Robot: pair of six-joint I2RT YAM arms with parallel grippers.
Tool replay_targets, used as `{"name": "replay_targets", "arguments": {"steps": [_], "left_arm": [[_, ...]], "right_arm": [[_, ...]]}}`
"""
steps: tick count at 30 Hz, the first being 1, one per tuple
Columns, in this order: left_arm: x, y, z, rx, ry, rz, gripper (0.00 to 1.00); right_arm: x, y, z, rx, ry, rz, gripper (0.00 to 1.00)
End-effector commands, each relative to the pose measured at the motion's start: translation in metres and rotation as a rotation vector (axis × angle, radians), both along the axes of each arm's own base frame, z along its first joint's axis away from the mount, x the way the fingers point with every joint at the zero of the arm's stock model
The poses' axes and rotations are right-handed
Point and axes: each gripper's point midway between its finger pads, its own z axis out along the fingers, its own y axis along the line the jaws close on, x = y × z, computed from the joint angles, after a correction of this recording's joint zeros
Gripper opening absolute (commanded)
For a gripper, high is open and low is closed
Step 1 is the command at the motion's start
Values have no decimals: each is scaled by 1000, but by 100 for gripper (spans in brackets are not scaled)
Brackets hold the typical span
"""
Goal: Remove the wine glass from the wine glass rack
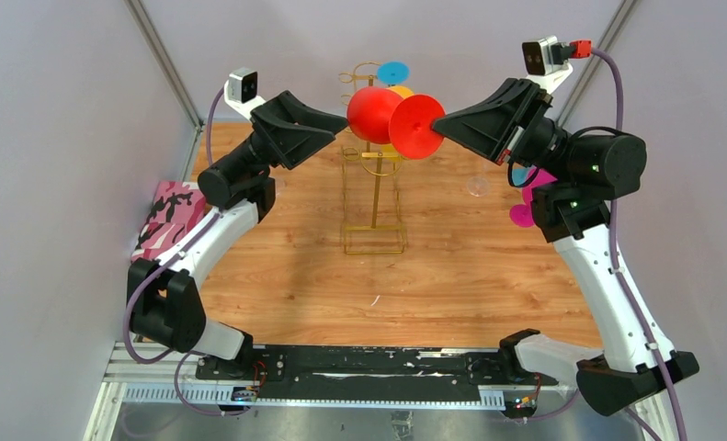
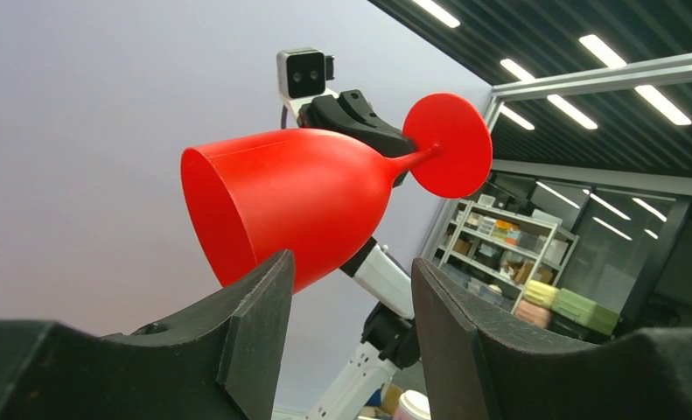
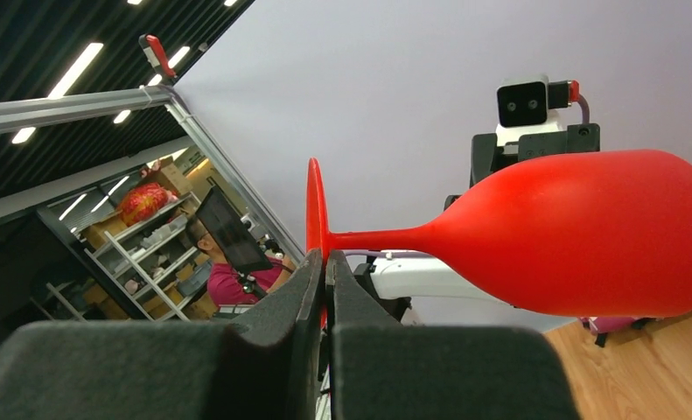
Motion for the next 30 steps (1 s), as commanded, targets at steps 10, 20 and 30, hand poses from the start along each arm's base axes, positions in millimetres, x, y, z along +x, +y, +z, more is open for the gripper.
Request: {"name": "replay_targets", "arguments": {"steps": [10,20,30], "left_arm": [[5,-6,-13,6,-11,-14,57],[12,-7,-12,-2,-1,-16,57],[-17,0,4,-19,-57,-29,56]], "right_arm": [[-32,-2,24,9,-143,-46,0],[-19,7,10,-19,-84,-28,0],[9,23,-17,-6,-11,15,0]]}}
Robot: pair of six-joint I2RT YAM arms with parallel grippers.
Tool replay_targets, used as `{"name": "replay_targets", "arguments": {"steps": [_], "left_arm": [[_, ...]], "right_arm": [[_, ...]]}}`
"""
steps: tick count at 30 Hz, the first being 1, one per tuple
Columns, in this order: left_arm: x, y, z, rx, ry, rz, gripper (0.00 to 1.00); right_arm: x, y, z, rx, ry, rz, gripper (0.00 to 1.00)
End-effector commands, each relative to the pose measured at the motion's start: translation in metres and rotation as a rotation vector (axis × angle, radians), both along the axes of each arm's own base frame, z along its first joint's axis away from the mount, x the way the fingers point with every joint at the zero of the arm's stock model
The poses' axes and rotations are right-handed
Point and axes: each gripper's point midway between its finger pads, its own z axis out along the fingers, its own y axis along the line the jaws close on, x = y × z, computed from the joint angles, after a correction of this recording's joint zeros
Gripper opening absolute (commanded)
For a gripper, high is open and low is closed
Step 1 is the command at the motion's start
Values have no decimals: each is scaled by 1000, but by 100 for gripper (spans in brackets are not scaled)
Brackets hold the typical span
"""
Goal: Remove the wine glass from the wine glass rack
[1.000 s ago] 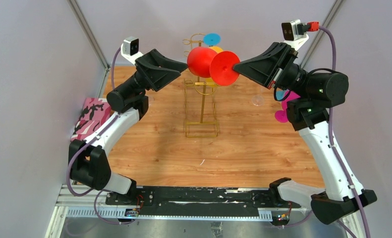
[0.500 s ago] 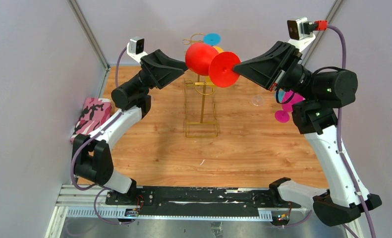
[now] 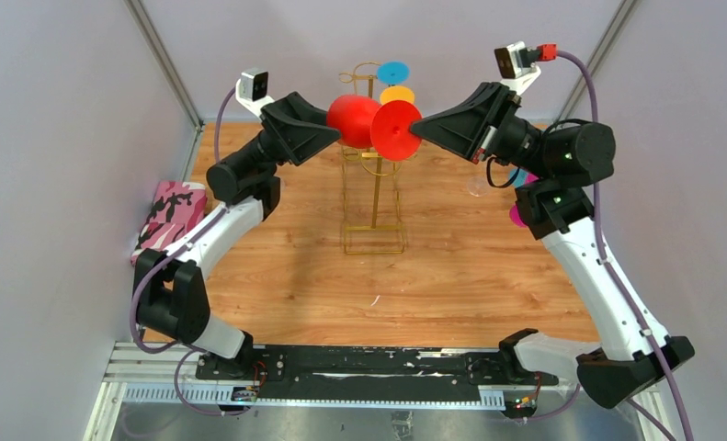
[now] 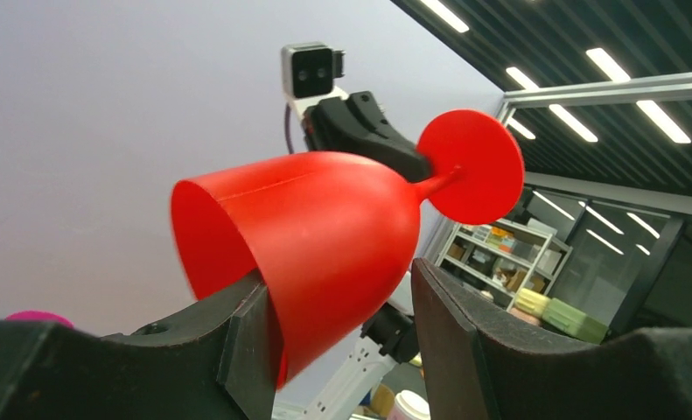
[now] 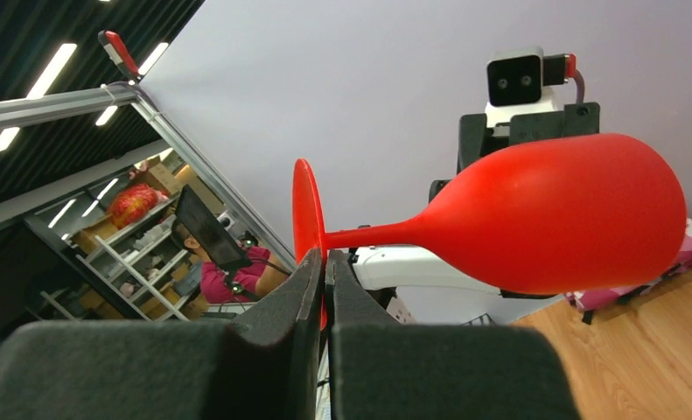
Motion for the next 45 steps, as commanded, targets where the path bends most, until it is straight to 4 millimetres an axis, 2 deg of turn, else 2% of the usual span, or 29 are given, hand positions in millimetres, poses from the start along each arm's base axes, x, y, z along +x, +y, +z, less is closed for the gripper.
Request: {"name": "replay_targets", "arguments": {"steps": [1,6,11,13,15,16,19,22,24,25,26,28,31,34,37,39,42,45], "left_arm": [[-39,11,22,-45,-122,-12,55],[-62,19,30,-65,-146,-21,33],[-89,30,41,-92,-192,-15,12],[-89,30,43,-84,-173,-13,0],[-84,28,42,-65,-155,13,0],[-81,27,42,-52,-140,30,0],[-70,26,42,-11,-86,130,0],[-54,32,45,85,-27,339,0],[-42,47,44,197,19,555,0],[-44,65,58,240,-7,710,0],[-35,80,41,361,89,820,0],[-28,119,37,490,181,1048,0],[-19,173,15,706,333,1317,0],[-2,207,-25,983,461,1470,0],[18,216,-75,1273,548,1473,0],[28,215,-104,1395,589,1449,0],[39,213,-138,1490,653,1417,0],[50,204,-174,1564,718,1313,0]], "right_arm": [[-5,4,0,51,-16,51,0],[-3,5,-13,116,0,124,0],[6,12,-31,82,39,125,0],[5,13,-33,75,39,130,0],[4,13,-35,61,28,125,0],[3,13,-36,49,23,116,6],[1,10,-40,8,-9,59,41],[0,0,-40,-41,-72,-66,72],[2,-8,-42,-83,-95,-155,78],[5,-14,-45,-105,-83,-214,78],[8,-19,-48,-128,-91,-270,80],[13,-32,-53,-174,-104,-392,81],[25,-53,-65,-265,-96,-564,81],[37,-71,-74,-354,-84,-699,80],[50,-83,-86,-443,-58,-784,79],[57,-85,-94,-488,-50,-806,79],[65,-87,-105,-532,-33,-827,79],[73,-89,-114,-569,-22,-847,79]]}}
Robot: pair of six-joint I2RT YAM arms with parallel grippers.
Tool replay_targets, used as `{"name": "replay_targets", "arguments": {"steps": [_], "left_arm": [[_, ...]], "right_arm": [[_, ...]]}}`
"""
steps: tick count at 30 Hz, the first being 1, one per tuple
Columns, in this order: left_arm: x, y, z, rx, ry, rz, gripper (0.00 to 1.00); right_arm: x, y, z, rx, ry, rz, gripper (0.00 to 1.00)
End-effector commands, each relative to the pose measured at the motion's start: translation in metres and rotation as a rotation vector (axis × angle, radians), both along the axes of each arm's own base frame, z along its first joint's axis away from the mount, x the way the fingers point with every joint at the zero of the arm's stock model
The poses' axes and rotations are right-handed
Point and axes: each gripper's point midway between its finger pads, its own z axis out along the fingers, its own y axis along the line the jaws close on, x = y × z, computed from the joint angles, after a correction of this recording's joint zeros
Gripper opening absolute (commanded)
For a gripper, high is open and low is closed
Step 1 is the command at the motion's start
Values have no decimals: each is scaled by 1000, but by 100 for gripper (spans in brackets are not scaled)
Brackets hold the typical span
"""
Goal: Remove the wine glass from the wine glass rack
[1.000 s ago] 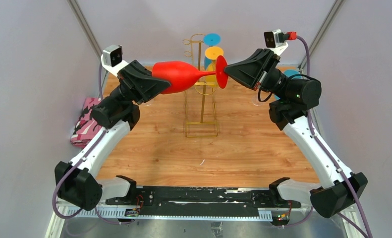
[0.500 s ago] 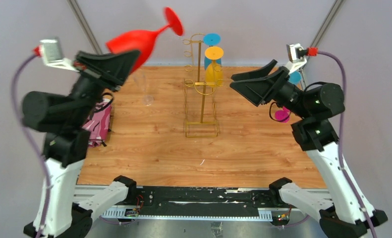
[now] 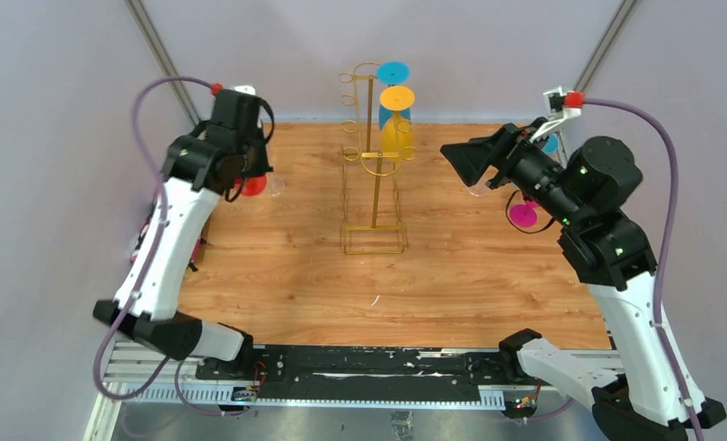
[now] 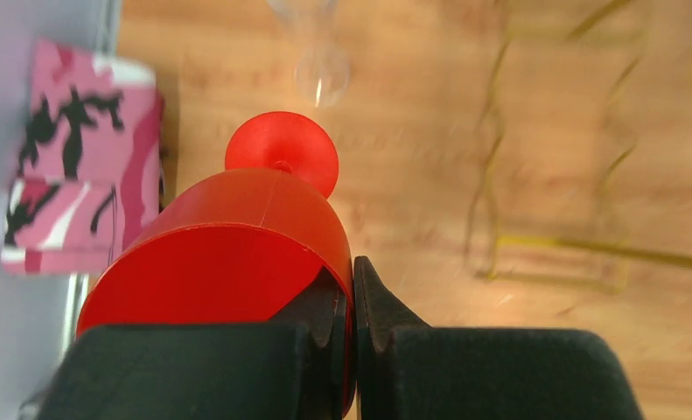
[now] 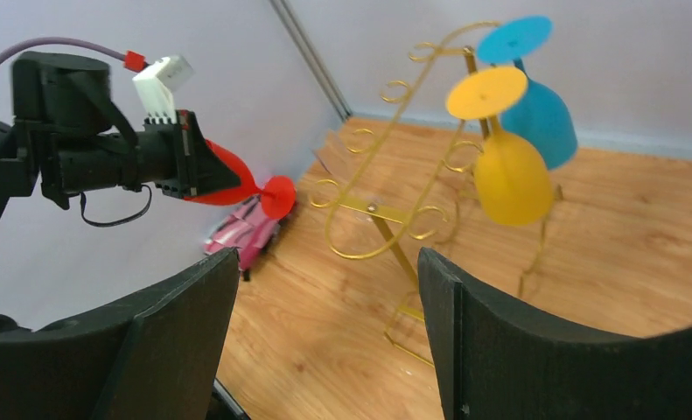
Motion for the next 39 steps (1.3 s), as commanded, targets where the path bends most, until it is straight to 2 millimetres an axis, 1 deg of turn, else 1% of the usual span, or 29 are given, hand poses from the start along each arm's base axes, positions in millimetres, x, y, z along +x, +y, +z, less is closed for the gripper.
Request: {"name": "replay_targets", "arguments": {"steps": [1,2,4,5,7,9,11,15,19,23,26,29,31,33,35,39], "left_arm": [[-14,16,-60,91,240,17,0],[-9,18,-74,82,275,22,0],[1,13,-102,-1,323,-24,0],[10,9,-111,-59,310,-46,0],[18,10,-130,-119,315,-48,0],[24,12,-144,-149,319,-38,0],[31,11,-155,-194,332,-47,0],[49,7,-180,-212,391,-65,0],[63,16,-205,-194,453,-35,0],[70,21,-228,-188,507,-20,0],[71,21,-243,-186,542,-21,0],[71,23,-247,-179,544,-11,0],[72,20,-242,-185,531,-29,13],[73,18,-234,-192,510,-43,26],[73,14,-223,-207,482,-61,34],[75,6,-192,-240,408,-108,44]], "right_arm": [[19,-12,-28,-114,56,-95,79],[21,-12,-31,-120,62,-95,79],[26,-9,-37,-132,80,-93,79],[28,-7,-40,-139,88,-87,79],[30,-5,-45,-147,100,-77,78],[32,-3,-49,-154,107,-70,78],[34,-3,-53,-161,114,-68,78],[38,-2,-60,-168,132,-71,78],[39,-4,-64,-178,131,-77,77],[49,-13,-70,-192,137,-130,78],[59,-23,-73,-186,147,-169,78],[66,-27,-77,-158,158,-168,78],[73,-25,-84,-135,173,-148,79],[78,-25,-84,-119,177,-143,79],[83,-24,-84,-103,184,-131,78],[99,-21,-84,-38,213,-96,76]]}}
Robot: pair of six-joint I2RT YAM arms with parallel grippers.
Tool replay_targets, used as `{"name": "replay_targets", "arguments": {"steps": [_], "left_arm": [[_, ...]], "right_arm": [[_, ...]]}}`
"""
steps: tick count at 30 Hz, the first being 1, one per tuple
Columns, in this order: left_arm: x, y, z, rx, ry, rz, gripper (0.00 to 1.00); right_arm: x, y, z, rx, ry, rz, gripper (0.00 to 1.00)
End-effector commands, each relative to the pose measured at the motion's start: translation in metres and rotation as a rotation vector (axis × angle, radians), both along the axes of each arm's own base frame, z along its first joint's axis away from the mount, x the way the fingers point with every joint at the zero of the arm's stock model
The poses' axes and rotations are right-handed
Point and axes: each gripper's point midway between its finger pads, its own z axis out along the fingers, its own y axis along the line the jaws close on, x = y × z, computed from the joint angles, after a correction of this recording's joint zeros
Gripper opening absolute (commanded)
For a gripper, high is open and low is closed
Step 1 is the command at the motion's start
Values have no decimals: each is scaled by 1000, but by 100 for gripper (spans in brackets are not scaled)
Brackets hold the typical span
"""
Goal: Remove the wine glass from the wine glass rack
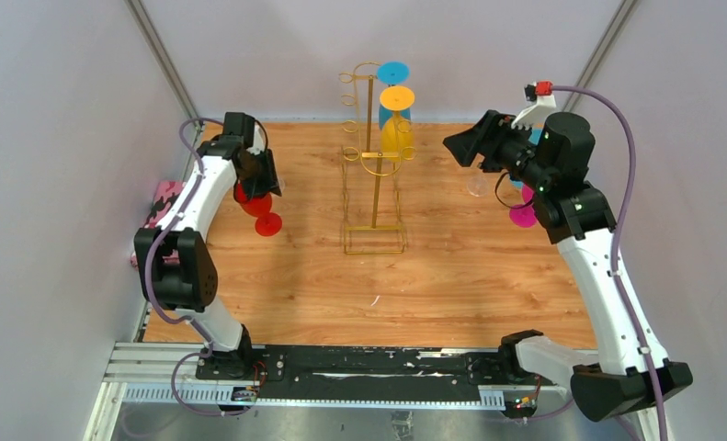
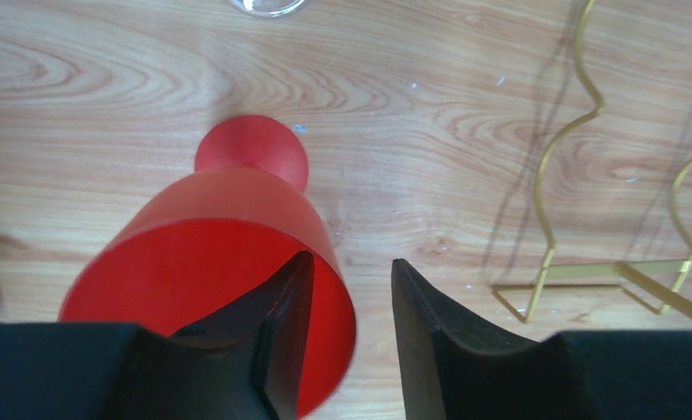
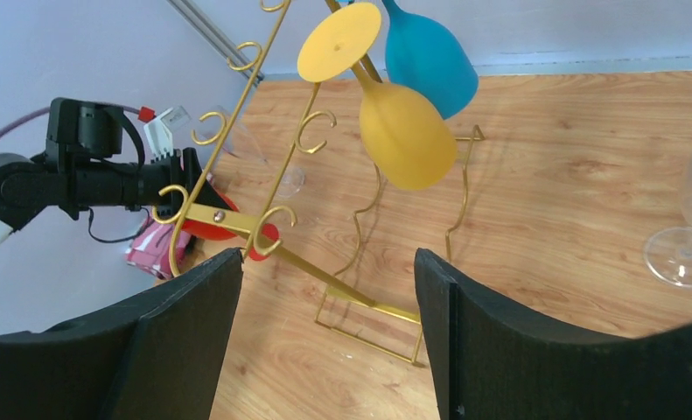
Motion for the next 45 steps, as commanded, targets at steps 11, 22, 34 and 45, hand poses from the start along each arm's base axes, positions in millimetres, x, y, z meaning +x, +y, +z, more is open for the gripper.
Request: {"name": "replay_targets", "arguments": {"steps": [11,22,34,45], "left_arm": [[-6,-25,185,-123,-487,-97,44],[-89,-48,291,-194,-876,-182,47],[-108,-40,290,-176,-905,-162,48],[-104,-37,284,-156,-894,-149,46]], "right_arm": [[74,22,19,310,81,178,62],[151,45,-1,423,160,257,41],[180,65,-4,477,205,332,38],[173,83,-24,478,273,377,37]]}}
